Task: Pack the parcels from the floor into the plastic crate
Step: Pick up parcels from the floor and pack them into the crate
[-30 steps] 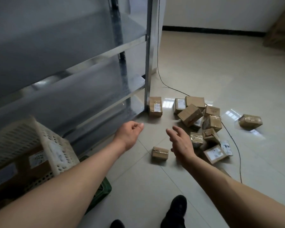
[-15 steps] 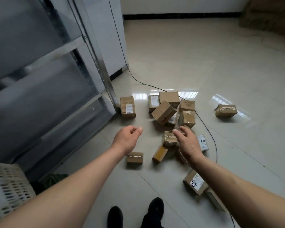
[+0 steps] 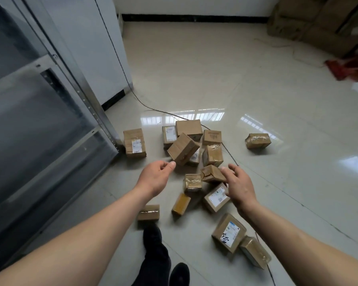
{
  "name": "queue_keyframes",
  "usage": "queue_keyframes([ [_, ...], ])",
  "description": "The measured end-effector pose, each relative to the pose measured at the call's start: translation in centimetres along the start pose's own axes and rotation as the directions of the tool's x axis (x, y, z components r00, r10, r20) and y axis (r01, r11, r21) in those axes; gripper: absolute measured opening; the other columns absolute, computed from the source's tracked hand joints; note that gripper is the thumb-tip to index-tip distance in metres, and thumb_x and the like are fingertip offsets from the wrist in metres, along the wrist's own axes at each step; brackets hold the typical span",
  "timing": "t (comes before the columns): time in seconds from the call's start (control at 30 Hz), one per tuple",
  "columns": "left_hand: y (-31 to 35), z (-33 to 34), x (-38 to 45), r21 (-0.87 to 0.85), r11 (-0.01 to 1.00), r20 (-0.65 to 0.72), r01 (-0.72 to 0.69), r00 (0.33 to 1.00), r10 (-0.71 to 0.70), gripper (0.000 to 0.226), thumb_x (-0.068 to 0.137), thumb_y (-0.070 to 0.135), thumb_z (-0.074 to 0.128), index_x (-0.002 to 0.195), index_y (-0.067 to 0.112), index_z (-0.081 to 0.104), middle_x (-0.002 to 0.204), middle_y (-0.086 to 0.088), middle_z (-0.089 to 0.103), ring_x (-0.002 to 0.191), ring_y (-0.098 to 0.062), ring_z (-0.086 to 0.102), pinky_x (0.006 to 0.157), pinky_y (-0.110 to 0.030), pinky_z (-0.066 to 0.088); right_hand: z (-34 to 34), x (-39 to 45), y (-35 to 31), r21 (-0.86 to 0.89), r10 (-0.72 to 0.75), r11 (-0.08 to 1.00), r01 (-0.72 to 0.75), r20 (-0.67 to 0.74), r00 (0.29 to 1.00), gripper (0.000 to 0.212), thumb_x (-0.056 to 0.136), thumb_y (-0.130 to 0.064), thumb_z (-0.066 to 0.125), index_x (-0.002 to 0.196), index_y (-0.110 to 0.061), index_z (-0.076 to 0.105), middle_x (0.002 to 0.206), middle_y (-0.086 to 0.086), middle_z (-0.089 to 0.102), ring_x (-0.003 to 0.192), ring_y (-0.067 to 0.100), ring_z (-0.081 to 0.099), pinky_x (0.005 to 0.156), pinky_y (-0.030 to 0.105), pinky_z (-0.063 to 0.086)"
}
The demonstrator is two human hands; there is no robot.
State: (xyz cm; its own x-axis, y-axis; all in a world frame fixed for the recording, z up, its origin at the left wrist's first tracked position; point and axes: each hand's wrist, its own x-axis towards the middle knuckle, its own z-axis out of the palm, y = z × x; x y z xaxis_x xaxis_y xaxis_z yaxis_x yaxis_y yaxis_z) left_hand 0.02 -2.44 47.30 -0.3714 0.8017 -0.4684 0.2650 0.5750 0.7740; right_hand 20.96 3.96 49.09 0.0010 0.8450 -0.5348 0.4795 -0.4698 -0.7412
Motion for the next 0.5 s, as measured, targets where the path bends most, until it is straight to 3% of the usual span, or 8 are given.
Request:
queue_keyframes([
  [0.13, 0.7, -0.9, 3.2, -0.008, 1.0, 0.016, 0.001, 1.0, -0.001, 0.028, 0.099, 0.039, 0.05, 0.076, 0.026, 0.056, 0.074, 0.006, 0.055, 0.073, -0.013, 0.05, 0.062, -0.028, 0.036, 0.9, 3.2, -1.5, -0.017, 0.001, 1.0, -0.001, 0.0, 1.0, 0.038, 0.096, -0.037, 0.059, 0.131, -0.023, 0.054, 0.103, -0.008, 0.062, 0.093, 0.005, 0.057, 0.099, 0.055, 0.048],
  [0.23, 0.6, -1.9, 5.6, 0.019, 1.0, 0.016, 0.01, 1.0, -0.01, 0.027, 0.099, 0.038, 0.051, 0.078, 0.022, 0.055, 0.072, 0.008, 0.052, 0.073, -0.013, 0.048, 0.063, -0.028, 0.034, 2.2, 5.4, -2.1, -0.003, -0.002, 1.0, 0.002, -0.004, 1.0, 0.046, 0.098, -0.034, 0.057, 0.139, -0.016, 0.05, 0.098, -0.01, 0.059, 0.089, 0.002, 0.056, 0.097, 0.051, 0.05],
  [0.3, 0.2, -2.4, 7.0, 0.021, 1.0, 0.006, 0.024, 1.0, -0.024, 0.027, 0.098, 0.038, 0.052, 0.079, 0.02, 0.056, 0.07, 0.008, 0.051, 0.073, -0.014, 0.048, 0.063, -0.028, 0.034, 3.4, 6.5, -2.2, 0.003, 0.006, 1.0, -0.006, 0.011, 1.0, 0.042, 0.097, -0.035, 0.058, 0.135, -0.017, 0.053, 0.109, -0.002, 0.06, 0.097, 0.01, 0.06, 0.092, 0.047, 0.052],
  [0.37, -0.1, -2.8, 8.3, 0.01, 0.999, -0.005, 0.045, 0.999, -0.045, 0.028, 0.098, 0.038, 0.053, 0.077, 0.019, 0.058, 0.07, 0.007, 0.053, 0.073, -0.015, 0.049, 0.065, -0.028, 0.036, 4.5, 7.5, -2.2, -0.02, 0.012, 1.0, -0.012, 0.024, 1.0, 0.041, 0.094, -0.04, 0.06, 0.128, -0.018, 0.058, 0.115, 0.001, 0.063, 0.107, 0.02, 0.061, 0.094, 0.052, 0.052],
  [0.43, -0.6, -2.8, 9.5, 0.012, 0.997, -0.012, 0.07, 0.997, -0.07, 0.029, 0.098, 0.037, 0.054, 0.078, 0.018, 0.06, 0.071, 0.004, 0.055, 0.076, -0.017, 0.05, 0.069, -0.031, 0.037, 5.5, 8.6, -2.0, -0.054, 0.018, 0.998, -0.015, 0.053, 0.998, 0.056, 0.082, -0.057, 0.061, 0.124, -0.021, 0.059, 0.116, 0.001, 0.065, 0.109, 0.022, 0.061, 0.096, 0.057, 0.05],
  [0.5, -1.2, -2.6, 10.9, 0.02, 0.996, -0.014, 0.09, 0.996, -0.09, 0.031, 0.097, 0.037, 0.054, 0.081, 0.012, 0.064, 0.076, -0.004, 0.061, 0.079, -0.023, 0.055, 0.072, -0.034, 0.042, 6.3, 10.4, -1.4, -0.055, 0.039, 0.998, -0.035, 0.065, 0.997, 0.088, 0.062, -0.072, 0.055, 0.133, -0.021, 0.056, 0.12, 0.002, 0.065, 0.111, 0.021, 0.061, 0.099, 0.056, 0.049],
])
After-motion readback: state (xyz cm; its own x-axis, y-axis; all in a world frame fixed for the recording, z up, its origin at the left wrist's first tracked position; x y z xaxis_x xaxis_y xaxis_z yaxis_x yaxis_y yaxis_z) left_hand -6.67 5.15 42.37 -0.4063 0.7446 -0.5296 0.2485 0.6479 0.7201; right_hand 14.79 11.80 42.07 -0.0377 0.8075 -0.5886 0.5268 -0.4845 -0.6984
